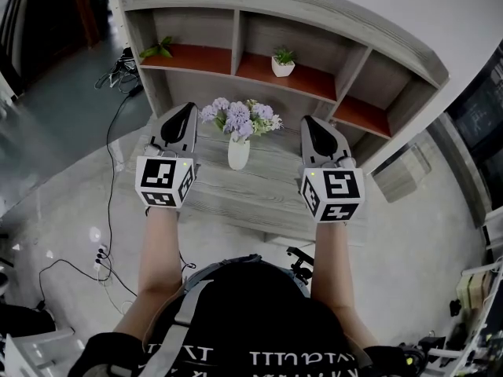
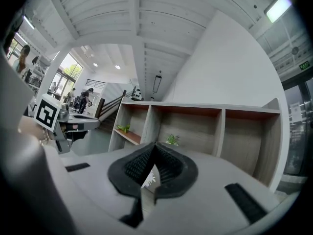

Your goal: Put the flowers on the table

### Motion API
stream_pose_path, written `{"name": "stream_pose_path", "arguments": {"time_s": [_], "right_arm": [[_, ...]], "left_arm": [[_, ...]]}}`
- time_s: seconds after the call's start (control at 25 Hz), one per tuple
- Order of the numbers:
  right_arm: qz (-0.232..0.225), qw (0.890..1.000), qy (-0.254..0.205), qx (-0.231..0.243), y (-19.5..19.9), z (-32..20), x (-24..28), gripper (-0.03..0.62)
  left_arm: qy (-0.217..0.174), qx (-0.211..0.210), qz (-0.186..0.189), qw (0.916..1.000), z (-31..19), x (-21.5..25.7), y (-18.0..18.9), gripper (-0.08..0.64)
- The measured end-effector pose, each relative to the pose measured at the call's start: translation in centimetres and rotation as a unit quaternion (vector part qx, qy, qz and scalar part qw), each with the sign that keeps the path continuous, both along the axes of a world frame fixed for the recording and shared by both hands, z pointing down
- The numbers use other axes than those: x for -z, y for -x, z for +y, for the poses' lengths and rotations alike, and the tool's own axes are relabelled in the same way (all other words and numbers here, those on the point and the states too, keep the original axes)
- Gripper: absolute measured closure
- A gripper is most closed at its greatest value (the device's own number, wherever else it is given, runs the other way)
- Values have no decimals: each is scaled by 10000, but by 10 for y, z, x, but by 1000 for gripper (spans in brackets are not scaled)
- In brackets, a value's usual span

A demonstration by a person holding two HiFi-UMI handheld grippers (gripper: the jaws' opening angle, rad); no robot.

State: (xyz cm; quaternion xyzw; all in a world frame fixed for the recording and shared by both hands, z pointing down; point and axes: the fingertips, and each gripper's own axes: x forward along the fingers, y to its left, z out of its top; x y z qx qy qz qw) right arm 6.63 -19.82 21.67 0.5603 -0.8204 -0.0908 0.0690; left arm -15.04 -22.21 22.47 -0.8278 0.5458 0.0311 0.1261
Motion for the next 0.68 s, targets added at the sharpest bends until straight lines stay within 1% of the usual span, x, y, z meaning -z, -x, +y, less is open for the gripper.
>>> {"name": "stream_pose_path", "arguments": {"time_s": [0.12, 0.24, 0.36, 0.68], "right_arm": [[35, 10000, -38, 60, 2, 2, 0, 578], [78, 9999, -83, 106, 4, 4, 0, 578], [133, 9998, -121, 80, 4, 6, 0, 578], [81, 9997, -208, -32, -1, 7, 2, 578]], "left_arm": [[-59, 5, -57, 10000, 1, 2, -1, 548], [-142, -36, 26, 9999, 3, 5, -2, 548], [-147, 4, 19, 9999, 4, 5, -2, 548], [-117, -192, 346, 9991, 5, 7, -2, 548]]}}
